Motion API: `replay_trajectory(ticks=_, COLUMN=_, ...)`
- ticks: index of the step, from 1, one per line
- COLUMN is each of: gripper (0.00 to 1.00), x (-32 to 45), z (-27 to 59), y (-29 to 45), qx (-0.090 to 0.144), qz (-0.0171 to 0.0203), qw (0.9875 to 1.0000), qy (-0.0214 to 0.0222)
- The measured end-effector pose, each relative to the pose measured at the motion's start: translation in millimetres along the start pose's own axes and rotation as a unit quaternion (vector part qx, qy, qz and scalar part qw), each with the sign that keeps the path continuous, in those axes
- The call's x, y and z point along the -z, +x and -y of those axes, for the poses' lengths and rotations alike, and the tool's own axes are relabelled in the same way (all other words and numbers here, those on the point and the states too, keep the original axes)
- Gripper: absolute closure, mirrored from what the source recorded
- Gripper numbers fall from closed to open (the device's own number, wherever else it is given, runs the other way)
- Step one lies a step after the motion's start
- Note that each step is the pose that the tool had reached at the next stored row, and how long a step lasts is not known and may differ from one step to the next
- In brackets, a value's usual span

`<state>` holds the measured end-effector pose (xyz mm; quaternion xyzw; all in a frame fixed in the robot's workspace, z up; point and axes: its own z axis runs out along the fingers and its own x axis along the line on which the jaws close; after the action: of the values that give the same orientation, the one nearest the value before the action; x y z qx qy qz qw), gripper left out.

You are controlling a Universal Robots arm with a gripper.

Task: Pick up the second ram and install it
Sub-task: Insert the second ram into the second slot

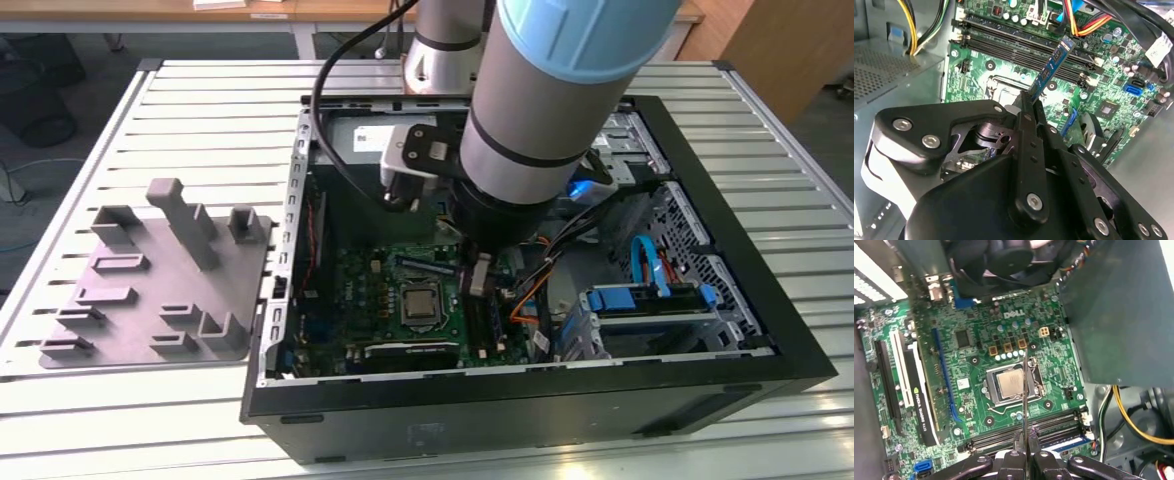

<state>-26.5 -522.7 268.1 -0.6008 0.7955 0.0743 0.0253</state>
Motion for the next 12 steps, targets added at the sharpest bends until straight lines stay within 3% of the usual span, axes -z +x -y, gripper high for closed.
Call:
replay_trajectory(ticks=6, gripper=0.86, x=-0.2, z=0.0, y=0.0, qx=-0.033, qz=0.0029, qw=0.9994, qy=0.0043)
replay_trajectory(ticks=12, gripper=0.86, x=-0.5, z=0.0, y=0.1, qx=-0.066, qz=0.0057, qw=0.9978, qy=0.0086)
